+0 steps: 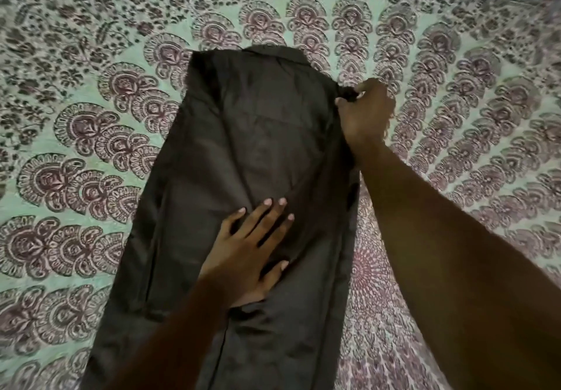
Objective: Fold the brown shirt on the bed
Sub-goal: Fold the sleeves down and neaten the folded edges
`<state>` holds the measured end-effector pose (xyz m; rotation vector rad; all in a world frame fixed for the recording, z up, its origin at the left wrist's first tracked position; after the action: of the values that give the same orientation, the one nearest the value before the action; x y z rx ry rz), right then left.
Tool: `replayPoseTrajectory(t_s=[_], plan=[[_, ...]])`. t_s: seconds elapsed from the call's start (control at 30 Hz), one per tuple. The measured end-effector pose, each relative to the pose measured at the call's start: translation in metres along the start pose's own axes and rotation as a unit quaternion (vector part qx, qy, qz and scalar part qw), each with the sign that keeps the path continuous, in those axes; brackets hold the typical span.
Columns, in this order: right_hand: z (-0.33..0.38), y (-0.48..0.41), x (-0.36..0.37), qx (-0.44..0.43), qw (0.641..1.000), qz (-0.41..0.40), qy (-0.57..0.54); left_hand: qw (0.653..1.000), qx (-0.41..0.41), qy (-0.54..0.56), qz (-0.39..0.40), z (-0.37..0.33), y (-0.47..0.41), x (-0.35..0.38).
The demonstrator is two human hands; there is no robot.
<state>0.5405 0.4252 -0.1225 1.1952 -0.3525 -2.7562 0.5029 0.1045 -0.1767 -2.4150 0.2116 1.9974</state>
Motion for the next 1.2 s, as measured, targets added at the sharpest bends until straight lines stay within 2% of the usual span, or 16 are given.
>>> replayPoseTrajectory(t_s=[0.2,0.27,0.4,0.53,0.67,0.73,0.8,0.97,1.07,1.13,1.2], plan=[[-0.005,-0.041,0.021,0.152,0.982,0.055,-0.099,1.000,-0.006,-0.001,-0.008,0.003,0.000,-0.002],[-0.011,-0.049,0.021,0.172,0.978,0.057,-0.102,1.000,-0.008,-0.001,-0.010,0.003,-0.001,-0.003],[-0.026,-0.060,0.016,0.121,0.984,-0.010,-0.128,1.000,-0.007,0.003,-0.002,0.004,-0.003,-0.002],[-0.030,-0.048,0.001,0.067,0.983,-0.030,-0.167,1.000,-0.012,0.013,0.003,0.005,-0.003,-0.003],[-0.027,-0.011,-0.019,0.014,0.987,-0.029,-0.157,1.000,-0.019,0.018,0.008,0.004,-0.004,-0.004],[-0.033,-0.002,-0.019,-0.011,0.993,0.000,-0.114,0.999,-0.025,0.020,0.010,0.005,-0.004,-0.004],[-0.040,-0.003,-0.015,-0.011,0.998,0.025,-0.065,0.999,-0.030,0.014,0.011,0.004,-0.003,-0.003],[-0.047,-0.024,-0.016,0.066,0.991,0.055,-0.100,0.999,-0.037,-0.022,-0.029,0.005,-0.003,-0.005],[-0.046,-0.024,-0.018,0.066,0.994,0.057,-0.063,0.998,-0.034,-0.028,-0.037,0.004,-0.003,-0.006],[-0.046,-0.018,-0.018,0.026,0.998,0.038,-0.033,0.999,-0.032,-0.026,-0.032,0.004,-0.003,-0.006],[-0.038,-0.010,-0.022,-0.061,0.998,0.003,-0.010,0.999,-0.031,-0.022,-0.029,0.004,-0.003,-0.006]])
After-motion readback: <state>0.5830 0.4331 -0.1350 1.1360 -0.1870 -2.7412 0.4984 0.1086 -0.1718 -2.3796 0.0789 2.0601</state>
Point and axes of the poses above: each hand's wrist, its own y-axis away from the middle knuckle, its own x-axis out of the palm, z = x × y, the point moved 5 cm from there along -y, towards the middle knuckle, and after that the axes turned 13 degrees about x, right-handed, at the moved point
